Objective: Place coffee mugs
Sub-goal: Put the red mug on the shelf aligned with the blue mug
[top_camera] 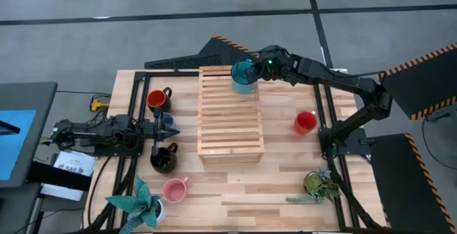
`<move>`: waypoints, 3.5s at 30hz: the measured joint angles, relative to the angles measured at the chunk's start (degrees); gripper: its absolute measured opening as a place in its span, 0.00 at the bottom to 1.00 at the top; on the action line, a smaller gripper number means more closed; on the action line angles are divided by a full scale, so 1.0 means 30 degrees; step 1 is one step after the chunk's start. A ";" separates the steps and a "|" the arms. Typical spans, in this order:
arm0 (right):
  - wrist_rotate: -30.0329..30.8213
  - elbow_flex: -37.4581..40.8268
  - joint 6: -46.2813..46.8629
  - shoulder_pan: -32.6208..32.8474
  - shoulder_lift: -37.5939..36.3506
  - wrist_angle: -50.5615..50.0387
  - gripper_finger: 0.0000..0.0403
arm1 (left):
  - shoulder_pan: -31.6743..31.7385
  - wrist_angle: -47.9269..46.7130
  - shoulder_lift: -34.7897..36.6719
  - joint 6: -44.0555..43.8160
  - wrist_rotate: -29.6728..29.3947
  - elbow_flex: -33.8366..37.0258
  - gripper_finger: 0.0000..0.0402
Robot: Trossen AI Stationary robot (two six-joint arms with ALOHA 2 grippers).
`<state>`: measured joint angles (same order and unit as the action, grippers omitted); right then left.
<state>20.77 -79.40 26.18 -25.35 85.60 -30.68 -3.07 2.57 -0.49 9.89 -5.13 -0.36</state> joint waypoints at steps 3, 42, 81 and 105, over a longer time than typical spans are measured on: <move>0.0044 0.0000 -0.0414 -0.0122 -0.0007 -0.0017 0.51 | 0.0000 0.0000 -0.0002 -0.0002 0.0000 -0.0005 0.00; 0.1571 0.6819 0.2257 0.4890 -1.0649 -0.9721 0.61 | 0.0000 0.0000 -0.0002 -0.0002 0.0000 0.0000 0.00; -0.0524 0.8218 1.0311 0.9336 -0.2272 -1.5306 0.61 | 0.0000 0.0000 -0.0001 -0.0004 0.0000 -0.0003 0.00; -0.1164 0.8160 0.9169 0.7911 -0.0336 -1.6321 0.09 | 0.0000 0.0004 -0.0002 0.0000 0.0000 0.0000 0.00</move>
<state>17.28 -54.91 53.69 -1.62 84.59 -79.64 -3.07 2.58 -0.49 9.89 -5.13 -0.36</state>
